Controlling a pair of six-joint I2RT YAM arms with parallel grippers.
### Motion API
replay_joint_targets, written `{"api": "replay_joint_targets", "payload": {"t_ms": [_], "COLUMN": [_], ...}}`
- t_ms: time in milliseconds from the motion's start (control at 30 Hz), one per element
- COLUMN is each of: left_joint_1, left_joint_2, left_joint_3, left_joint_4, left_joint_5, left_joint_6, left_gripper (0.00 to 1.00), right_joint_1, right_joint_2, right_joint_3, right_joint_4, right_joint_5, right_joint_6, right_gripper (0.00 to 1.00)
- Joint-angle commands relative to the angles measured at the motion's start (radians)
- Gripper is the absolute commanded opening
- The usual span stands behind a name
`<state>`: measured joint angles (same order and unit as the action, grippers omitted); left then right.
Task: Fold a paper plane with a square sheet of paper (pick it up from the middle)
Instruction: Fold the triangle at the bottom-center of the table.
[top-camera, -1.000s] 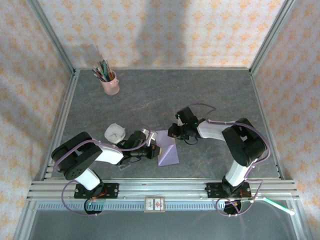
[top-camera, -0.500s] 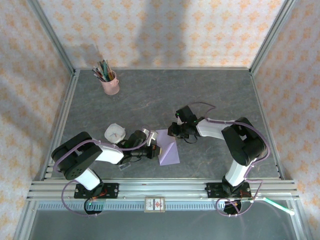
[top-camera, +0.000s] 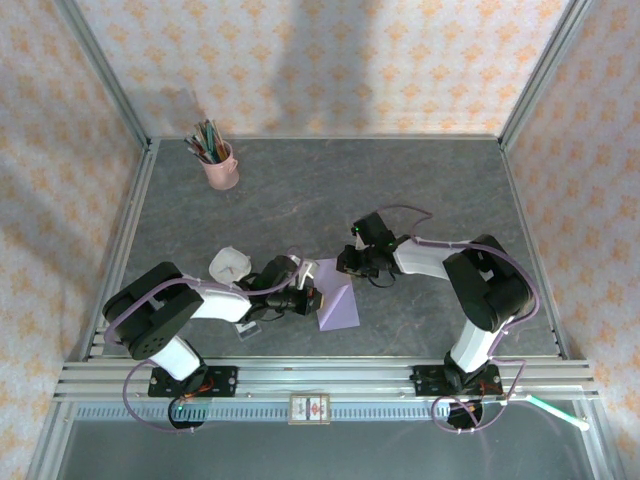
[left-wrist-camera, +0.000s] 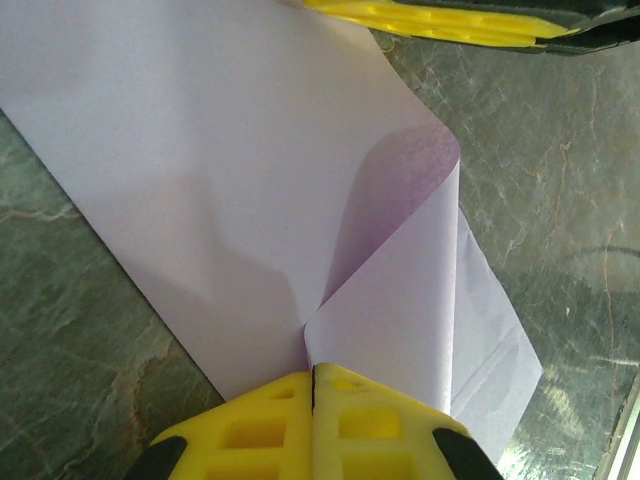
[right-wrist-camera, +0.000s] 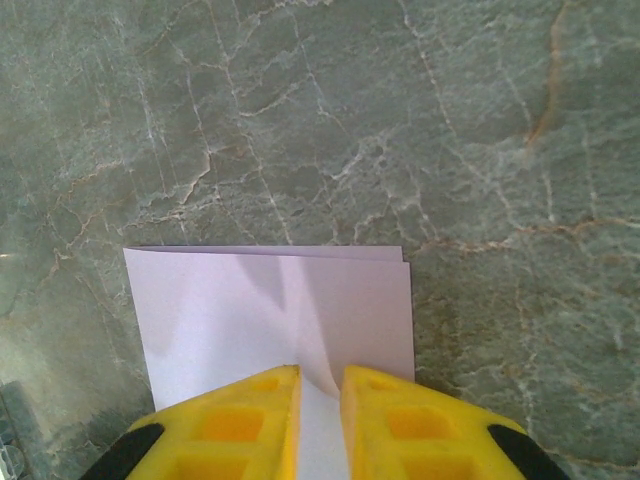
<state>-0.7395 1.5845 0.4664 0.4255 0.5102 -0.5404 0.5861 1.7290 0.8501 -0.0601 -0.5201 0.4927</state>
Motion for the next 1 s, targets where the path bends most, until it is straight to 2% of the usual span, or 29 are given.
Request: {"api": "replay_joint_targets", "payload": {"t_ms": [0,200,733,967], "left_joint_1": [-0.009,-0.009,-0.007,-0.008], "left_joint_2": [0.044,0.018,-0.031,0.001], "left_joint_3": [0.028,0.037,0.056,0.07], "left_joint_4": [-0.035,-0.025,-0.074,-0.103], "left_joint_5": [0.003,0.031,0.025,0.005], "left_joint_6": [0.032,0.014,0.026,0.036], "left_gripper": [0.0,0.0,0.0,0.0], "right_joint_1": [0.0,0.0,0.0,0.0], "right_joint_2": [0.018,0.018,0.018,0.015], "right_joint_3": [-0.034,-0.04,-0.044,-0.046], "right_joint_4": [-0.038,-0.036,-0.035,-0.035], "right_joint_5": [0.037,0.037,0.039,0.042], "right_joint_6": [-0.011,-0.011,-0.011,-0.013], "right_gripper": [0.19,0.19,0.19,0.19]}}
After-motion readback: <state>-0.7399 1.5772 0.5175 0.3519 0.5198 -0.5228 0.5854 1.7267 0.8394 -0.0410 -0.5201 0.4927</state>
